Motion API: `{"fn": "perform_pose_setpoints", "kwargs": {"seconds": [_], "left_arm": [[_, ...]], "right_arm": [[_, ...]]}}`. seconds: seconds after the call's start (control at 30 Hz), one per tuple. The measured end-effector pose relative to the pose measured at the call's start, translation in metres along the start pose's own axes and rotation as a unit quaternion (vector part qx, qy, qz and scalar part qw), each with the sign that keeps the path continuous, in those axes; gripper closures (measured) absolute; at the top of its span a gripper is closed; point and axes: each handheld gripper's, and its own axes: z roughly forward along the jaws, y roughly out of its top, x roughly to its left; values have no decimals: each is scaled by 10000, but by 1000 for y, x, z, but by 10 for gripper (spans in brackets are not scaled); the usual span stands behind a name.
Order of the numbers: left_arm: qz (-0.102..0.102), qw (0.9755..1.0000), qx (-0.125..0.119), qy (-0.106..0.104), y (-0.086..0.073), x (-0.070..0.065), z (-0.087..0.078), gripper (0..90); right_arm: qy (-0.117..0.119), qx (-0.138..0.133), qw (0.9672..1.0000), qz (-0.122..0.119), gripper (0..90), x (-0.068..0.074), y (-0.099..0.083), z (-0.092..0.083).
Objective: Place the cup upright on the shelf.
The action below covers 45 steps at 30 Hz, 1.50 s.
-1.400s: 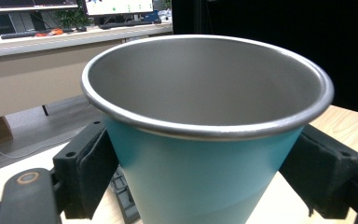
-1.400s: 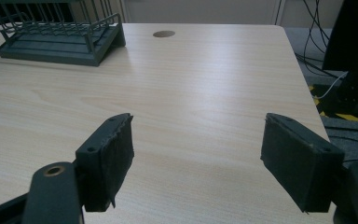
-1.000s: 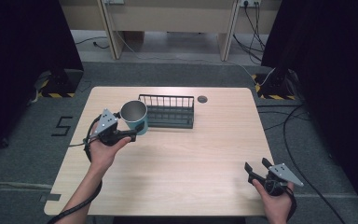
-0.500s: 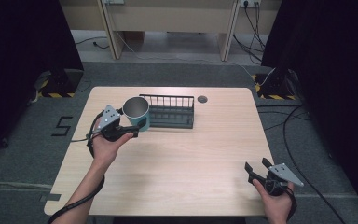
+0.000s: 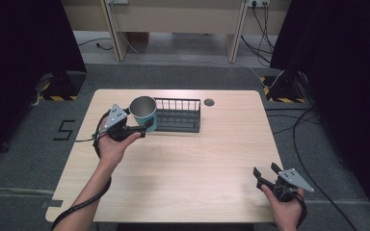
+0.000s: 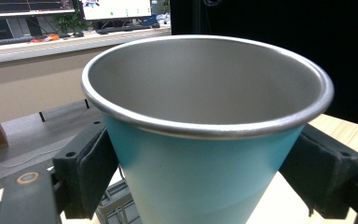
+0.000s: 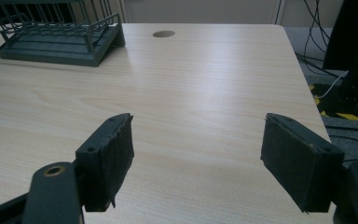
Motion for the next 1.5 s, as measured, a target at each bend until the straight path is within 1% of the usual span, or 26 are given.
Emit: {"fn": "perform_pose_setpoints", "kwargs": {"seconds": [0.33, 0.8, 0.83, 0.87, 0.9, 0.93, 1.0, 1.03, 1.13, 1.2, 1.27, 1.33, 1.37, 1.5], "left_arm": [[-34, 10000, -10, 40, 4, 3, 10, 157], [-49, 10000, -16, 39, 11, 5, 23, 157], [-43, 10000, -17, 69, 11, 6, 25, 157], [-66, 10000, -15, 43, 11, 6, 26, 157], [-56, 10000, -18, 74, 12, 7, 27, 157], [-82, 10000, -23, 45, 12, 7, 28, 157], [-70, 9999, -25, 71, 12, 7, 29, 157], [-91, 9999, -21, 42, 12, 7, 30, 157], [-85, 9999, -29, 72, 13, 8, 33, 157], [-102, 9999, -24, 53, 14, 9, 35, 157], [-97, 9999, -42, 97, 15, 10, 38, 157], [-114, 9999, -34, 67, 16, 10, 39, 157], [-87, 9999, -35, 100, 17, 11, 40, 157], [-122, 9999, -44, 88, 19, 12, 45, 157]], "right_arm": [[3, -3, 10000, -3, 259, 0, 0, 0], [11, 12, 10000, 10, 259, -1, 0, 1], [10, 13, 10000, 20, 259, -1, 0, 1], [12, 13, 10000, 21, 259, -1, -1, 1], [13, 13, 10000, 23, 259, -1, -1, 1], [15, 15, 10000, 26, 259, -1, -1, 1], [14, 19, 10000, 29, 259, -1, -1, 1], [14, 21, 10000, 28, 259, -1, -1, 2], [15, 23, 10000, 30, 259, -1, -1, 2], [15, 22, 10000, 32, 259, -1, -1, 2], [13, 21, 10000, 31, 259, -1, -1, 2], [13, 23, 10000, 33, 259, -1, -1, 2], [12, 23, 10000, 33, 259, -1, -1, 2], [6, 21, 10000, 35, 259, -2, -1, 2]]}}
